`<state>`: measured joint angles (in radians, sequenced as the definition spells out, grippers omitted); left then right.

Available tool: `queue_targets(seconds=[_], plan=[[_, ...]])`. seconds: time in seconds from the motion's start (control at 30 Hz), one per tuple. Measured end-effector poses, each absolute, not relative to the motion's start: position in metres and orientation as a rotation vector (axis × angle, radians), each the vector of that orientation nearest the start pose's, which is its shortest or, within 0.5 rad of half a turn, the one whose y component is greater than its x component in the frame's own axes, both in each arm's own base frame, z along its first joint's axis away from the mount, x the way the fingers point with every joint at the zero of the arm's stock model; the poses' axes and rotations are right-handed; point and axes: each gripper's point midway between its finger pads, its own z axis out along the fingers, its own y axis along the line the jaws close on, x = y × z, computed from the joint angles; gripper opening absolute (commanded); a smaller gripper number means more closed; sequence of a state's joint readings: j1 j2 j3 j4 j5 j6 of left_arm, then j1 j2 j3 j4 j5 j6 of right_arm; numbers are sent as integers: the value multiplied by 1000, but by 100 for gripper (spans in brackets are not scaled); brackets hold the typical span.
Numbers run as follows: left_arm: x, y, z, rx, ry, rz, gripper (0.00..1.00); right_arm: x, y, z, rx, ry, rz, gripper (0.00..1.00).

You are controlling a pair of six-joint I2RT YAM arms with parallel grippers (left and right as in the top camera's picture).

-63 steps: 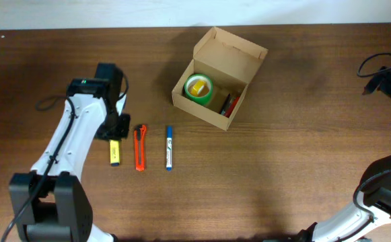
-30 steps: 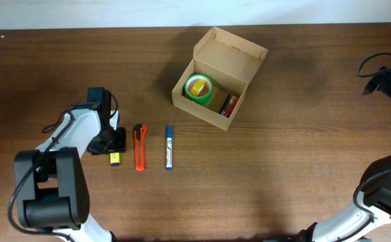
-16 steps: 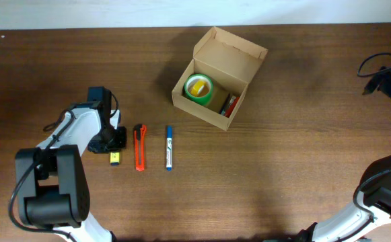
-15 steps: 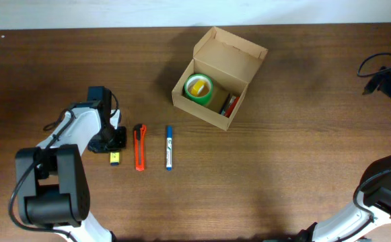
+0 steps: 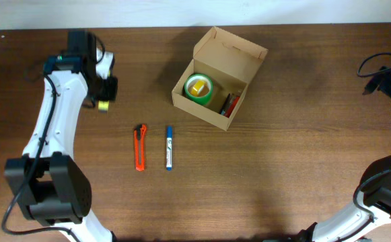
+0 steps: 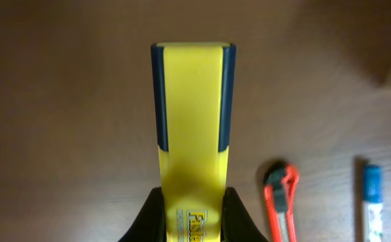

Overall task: Pack container
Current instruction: 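Lift the highlighter and carry it over the box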

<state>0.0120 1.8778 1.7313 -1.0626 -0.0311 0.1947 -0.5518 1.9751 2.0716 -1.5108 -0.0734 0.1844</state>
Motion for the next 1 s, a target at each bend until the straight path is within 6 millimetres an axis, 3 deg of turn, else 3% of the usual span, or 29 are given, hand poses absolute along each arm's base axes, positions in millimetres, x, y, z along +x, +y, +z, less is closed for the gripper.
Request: queue_targets(seconds=[0.17, 0.3, 0.63, 0.8, 1.0], plan=[[469, -26, 224, 420, 2567, 114, 1, 347, -199, 197, 1061, 2778, 65, 99], [473, -70, 248, 609, 2460, 64, 1, 348, -199, 197, 1062, 2778, 65, 99], [433, -205, 238, 1172, 2271, -97, 2, 347, -199, 197, 1062, 2778, 65, 100], [420, -241, 222, 1322, 2226, -118, 2, 347, -199, 197, 1063, 2781, 66, 99], [428, -257, 195, 1322, 2259, -140, 2, 346, -198, 197, 1064, 2785, 67, 99]])
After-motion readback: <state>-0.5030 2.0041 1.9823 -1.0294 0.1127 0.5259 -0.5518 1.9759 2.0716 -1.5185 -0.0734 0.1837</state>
